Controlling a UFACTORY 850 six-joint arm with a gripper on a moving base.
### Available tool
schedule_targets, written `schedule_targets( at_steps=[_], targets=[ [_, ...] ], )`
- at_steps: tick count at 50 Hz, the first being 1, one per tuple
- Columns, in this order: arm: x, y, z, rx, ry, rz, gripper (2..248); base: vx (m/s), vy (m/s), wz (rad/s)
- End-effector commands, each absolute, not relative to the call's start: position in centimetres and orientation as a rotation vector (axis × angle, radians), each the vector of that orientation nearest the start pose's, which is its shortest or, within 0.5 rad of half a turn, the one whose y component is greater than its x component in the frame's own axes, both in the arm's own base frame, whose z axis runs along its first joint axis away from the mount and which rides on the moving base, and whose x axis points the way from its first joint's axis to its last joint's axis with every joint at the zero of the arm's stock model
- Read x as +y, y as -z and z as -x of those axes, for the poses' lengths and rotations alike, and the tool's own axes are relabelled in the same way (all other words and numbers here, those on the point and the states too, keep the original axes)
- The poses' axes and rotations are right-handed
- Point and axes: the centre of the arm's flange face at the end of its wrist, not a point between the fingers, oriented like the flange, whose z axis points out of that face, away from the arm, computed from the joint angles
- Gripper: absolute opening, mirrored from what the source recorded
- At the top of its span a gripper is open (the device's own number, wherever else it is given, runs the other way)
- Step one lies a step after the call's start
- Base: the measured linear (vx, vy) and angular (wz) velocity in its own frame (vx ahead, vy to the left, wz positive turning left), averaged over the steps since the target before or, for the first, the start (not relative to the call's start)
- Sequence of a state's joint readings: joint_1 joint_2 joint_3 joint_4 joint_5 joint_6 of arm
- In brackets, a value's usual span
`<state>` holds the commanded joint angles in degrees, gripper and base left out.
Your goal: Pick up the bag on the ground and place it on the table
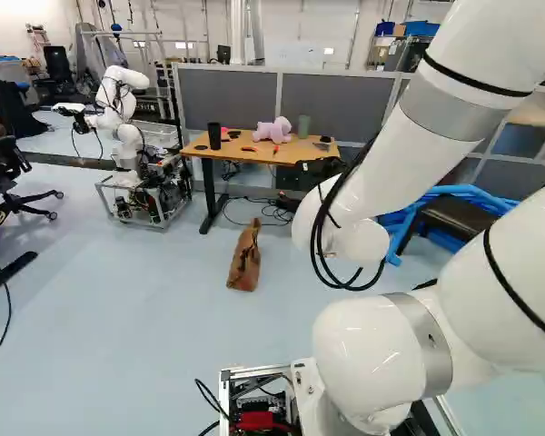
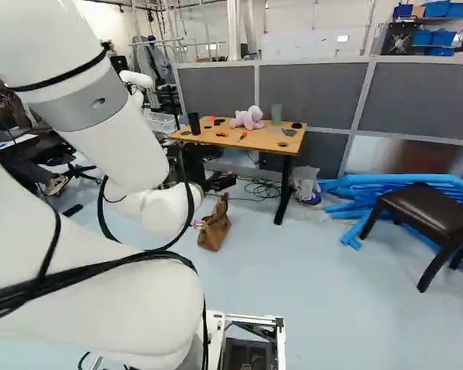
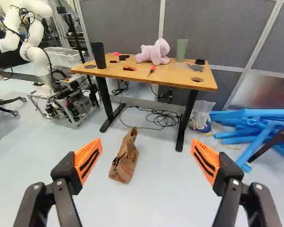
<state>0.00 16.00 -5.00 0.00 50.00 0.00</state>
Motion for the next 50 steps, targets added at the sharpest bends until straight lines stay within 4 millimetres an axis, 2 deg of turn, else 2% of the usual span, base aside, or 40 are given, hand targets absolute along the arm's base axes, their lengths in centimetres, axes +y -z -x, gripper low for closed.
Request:
schedule_targets(
  at_steps=[28, 50],
  targets=[
    [0.00, -36.56, -27.03, 0.000, 1.824, 2.558, 247, 0.145, 0.005, 0.012],
    [0.00, -36.56, -27.03, 0.000, 1.824, 2.558, 247, 0.151, 0.040, 0.179]
  ],
)
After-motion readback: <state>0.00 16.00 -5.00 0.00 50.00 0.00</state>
